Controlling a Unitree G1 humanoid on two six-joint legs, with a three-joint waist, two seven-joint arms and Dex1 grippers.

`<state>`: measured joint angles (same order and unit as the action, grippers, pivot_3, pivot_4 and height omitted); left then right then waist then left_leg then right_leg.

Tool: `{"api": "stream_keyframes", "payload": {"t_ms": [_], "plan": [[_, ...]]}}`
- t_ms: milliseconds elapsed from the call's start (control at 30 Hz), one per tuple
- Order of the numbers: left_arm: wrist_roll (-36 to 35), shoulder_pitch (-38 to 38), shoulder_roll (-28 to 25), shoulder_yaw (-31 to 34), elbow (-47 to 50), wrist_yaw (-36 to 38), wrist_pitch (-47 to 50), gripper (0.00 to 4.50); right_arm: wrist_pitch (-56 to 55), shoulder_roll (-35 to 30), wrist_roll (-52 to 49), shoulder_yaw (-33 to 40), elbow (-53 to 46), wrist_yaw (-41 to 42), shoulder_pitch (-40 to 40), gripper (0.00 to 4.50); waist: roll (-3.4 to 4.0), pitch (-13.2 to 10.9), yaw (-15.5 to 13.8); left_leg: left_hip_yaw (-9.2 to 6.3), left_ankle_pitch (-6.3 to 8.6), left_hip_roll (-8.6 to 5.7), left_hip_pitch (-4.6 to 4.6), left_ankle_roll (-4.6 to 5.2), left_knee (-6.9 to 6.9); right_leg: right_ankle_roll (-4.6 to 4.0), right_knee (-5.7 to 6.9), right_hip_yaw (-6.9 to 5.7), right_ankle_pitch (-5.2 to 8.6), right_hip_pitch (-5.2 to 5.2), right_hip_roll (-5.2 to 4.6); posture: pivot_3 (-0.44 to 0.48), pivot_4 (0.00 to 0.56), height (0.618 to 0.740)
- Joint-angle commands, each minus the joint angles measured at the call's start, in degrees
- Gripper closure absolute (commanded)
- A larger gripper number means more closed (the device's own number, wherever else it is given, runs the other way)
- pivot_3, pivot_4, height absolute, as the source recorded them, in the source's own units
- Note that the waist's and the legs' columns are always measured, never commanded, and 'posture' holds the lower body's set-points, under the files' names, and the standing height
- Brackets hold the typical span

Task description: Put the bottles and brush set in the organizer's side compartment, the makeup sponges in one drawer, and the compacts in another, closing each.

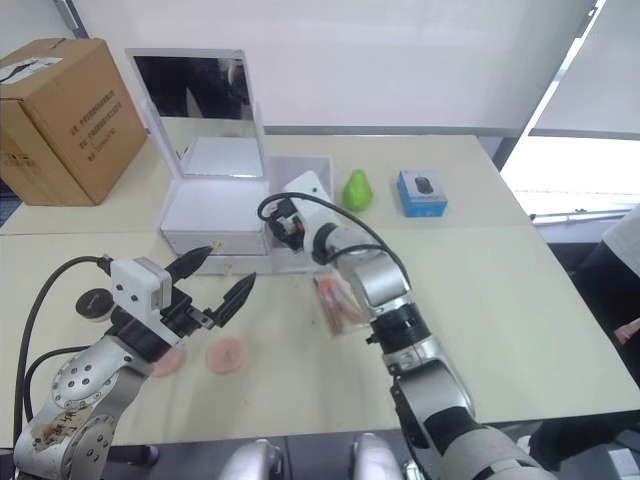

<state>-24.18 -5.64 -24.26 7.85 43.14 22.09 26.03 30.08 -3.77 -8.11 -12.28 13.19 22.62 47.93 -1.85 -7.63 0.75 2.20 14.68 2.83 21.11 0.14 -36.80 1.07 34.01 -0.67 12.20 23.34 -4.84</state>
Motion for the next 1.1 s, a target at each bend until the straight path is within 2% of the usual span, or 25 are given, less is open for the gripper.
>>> {"api": "stream_keyframes", "payload": {"t_ms": [33, 133, 300, 400, 533, 667, 733, 867, 933, 1000, 1100], "plan": [[-0.28, -0.06, -0.12, 0.45, 1.04, 0.41, -1.48, 0.0, 1.39, 0.44, -2.27, 2.71, -8.0, 0.74, 2.92, 0.77, 0.05, -0.03, 0.08, -0.01, 0.0, 0.0, -0.01, 0.0, 0.0, 0.01, 0.01, 0.02, 0.0, 0.01, 0.03, 0.0, 0.15, 0.74], [-0.24, -0.1, -0.13, 0.25, 0.91, 0.56, -1.45, 0.0, 4.35, 0.17, -4.05, 4.48, -13.34, 0.85, 4.06, 0.04, 0.09, -0.06, -0.02, -0.21, 0.0, 0.01, 0.0, 0.0, 0.0, 0.03, 0.0, 0.05, -0.02, 0.02, 0.16, 0.0, 0.15, 0.74], [-1.71, 0.02, -0.7, 1.72, 0.18, 1.94, -1.19, 0.0, 11.4, -1.17, -10.5, 10.1, -23.68, 0.87, 5.97, 0.04, 0.09, -0.05, -0.14, -0.27, 0.0, 0.01, 0.01, -0.01, 0.0, -0.15, -0.02, 0.02, 0.1, 0.0, 0.16, 0.0, 0.15, 0.74], [-7.63, -0.25, -2.91, 7.99, -2.97, 6.1, -0.33, 0.0, 15.64, -6.51, -14.94, 14.3, -29.69, 3.56, 4.16, 0.04, 0.08, -0.05, -0.27, -0.28, 0.01, 0.01, 0.03, -0.01, 0.0, -0.18, -0.02, -0.02, 0.12, 0.0, 0.14, 0.0, 0.15, 0.74], [-10.07, -0.91, -13.16, 21.08, -16.06, 16.17, -2.1, 0.0, 19.21, -21.28, -21.99, 25.45, -35.88, 12.08, -8.79, 0.04, -0.07, 0.0, -1.06, -0.34, 0.01, 0.07, -0.04, -0.02, 0.0, -0.21, -0.04, -0.21, 0.39, 0.13, 0.12, 0.0, 0.15, 0.74], [-9.77, -1.55, -19.13, 27.58, -25.49, 20.92, -3.51, 0.0, 15.89, -32.12, -23.89, 32.14, -37.25, 18.72, -20.89, 0.04, -0.01, -0.11, -1.34, -0.06, 0.02, -0.05, 0.12, -0.02, 0.02, -0.2, -0.03, -0.15, 0.45, 0.39, -0.21, 0.0, 0.15, 0.74], [-8.3, -3.46, -22.35, 30.72, -31.41, 24.27, -4.51, 0.0, 11.64, -38.07, -22.51, 36.8, -37.02, 24.91, -31.44, 0.04, 0.03, -0.1, -1.34, 0.12, 0.02, -0.07, 0.13, -0.03, 0.13, -0.17, -0.03, -0.15, 0.44, 0.54, -0.33, 0.0, 0.15, 0.74], [-6.43, -4.87, -25.84, 34.62, -43.37, 28.13, -7.68, 0.0, 7.72, -41.66, -23.42, 44.65, -33.88, 30.07, -45.07, 0.04, -0.02, -0.11, -1.31, 0.25, 0.03, -0.02, -0.01, -0.03, 0.31, -0.15, -0.04, -0.15, 0.46, 0.62, -0.3, 0.0, 0.15, 0.74], [-4.36, -4.12, -27.27, 35.64, -50.18, 28.32, -10.71, 0.0, 4.17, -41.42, -21.85, 46.92, -30.27, 30.07, -48.47, 0.04, -0.13, -0.2, -1.21, 0.28, 0.04, 0.01, 0.0, -0.05, 0.42, -0.15, -0.05, -0.14, 0.46, 0.75, -0.32, 0.0, 0.15, 0.74], [-1.96, -2.93, -28.56, 36.25, -56.35, 27.37, -14.71, 0.0, 0.78, -41.18, -20.11, 48.06, -26.29, 30.06, -51.51, 0.04, -0.27, -0.26, -1.26, 0.27, 0.28, 0.02, 0.0, -0.47, 0.47, -0.15, -0.1, -0.2, 0.46, 0.8, -0.35, 0.0, 0.15, 0.74], [-0.84, -1.61, -30.15, 36.95, -61.89, 27.63, -17.79, 0.0, -3.09, -41.08, -18.89, 48.39, -22.63, 30.81, -54.7, 0.04, -0.34, -0.28, -1.48, 0.31, 0.31, 0.04, 0.02, -0.52, 0.49, -0.15, -0.13, -0.25, 0.46, 0.84, -0.44, 0.0, 0.15, 0.74]]}}
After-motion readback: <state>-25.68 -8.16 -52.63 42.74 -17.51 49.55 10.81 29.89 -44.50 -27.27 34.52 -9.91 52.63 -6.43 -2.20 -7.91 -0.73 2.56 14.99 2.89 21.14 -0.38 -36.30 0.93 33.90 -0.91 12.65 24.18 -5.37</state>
